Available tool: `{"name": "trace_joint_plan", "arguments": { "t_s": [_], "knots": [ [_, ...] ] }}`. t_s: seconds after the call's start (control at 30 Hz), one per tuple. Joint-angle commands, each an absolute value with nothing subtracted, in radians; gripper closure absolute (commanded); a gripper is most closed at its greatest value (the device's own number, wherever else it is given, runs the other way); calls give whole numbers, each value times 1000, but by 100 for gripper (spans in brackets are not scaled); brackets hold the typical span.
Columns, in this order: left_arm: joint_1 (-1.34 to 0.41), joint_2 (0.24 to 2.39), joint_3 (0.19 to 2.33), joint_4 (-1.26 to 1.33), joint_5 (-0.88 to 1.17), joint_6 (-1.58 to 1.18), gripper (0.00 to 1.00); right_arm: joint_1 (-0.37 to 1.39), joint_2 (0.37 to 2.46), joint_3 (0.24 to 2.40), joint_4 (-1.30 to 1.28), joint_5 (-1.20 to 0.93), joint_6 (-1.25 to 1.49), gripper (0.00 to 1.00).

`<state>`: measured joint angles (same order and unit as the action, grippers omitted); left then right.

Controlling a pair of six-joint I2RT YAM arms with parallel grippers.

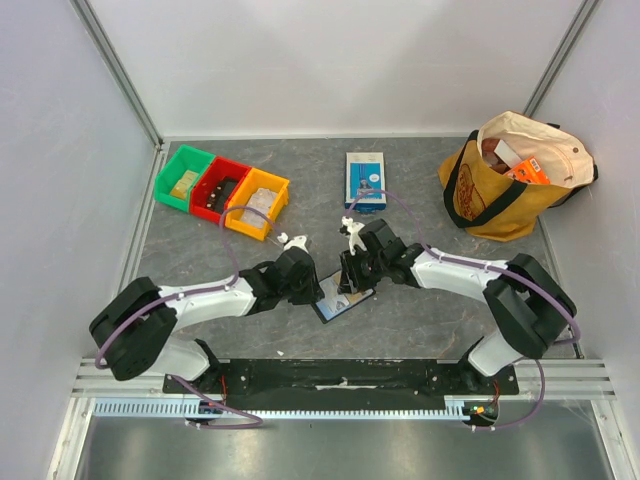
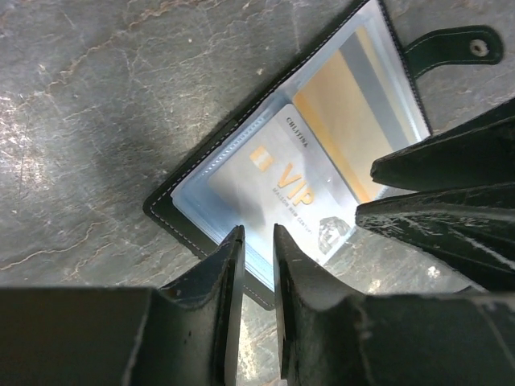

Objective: Take the credit cards out of the card holder
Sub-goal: Remove the credit card from the card holder.

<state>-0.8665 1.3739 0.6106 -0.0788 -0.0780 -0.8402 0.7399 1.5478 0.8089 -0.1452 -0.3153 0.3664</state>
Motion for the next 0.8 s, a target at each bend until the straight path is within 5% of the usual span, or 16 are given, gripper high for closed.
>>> {"name": "trace_joint_plan", "arguments": {
  "t_s": [0.0,0.27,0.77],
  "knots": [
    [-870,1423,631,-31,-80,-844,75,703,1586,821,-42,-420,377,63],
    [-867,1459,584,-12,-61,-888,89,664,1637,752,64,-489,405,66],
    [-857,1447,560,-31,-54,-893,93,600,1603,660,141,-563,436,72]
  ]
}}
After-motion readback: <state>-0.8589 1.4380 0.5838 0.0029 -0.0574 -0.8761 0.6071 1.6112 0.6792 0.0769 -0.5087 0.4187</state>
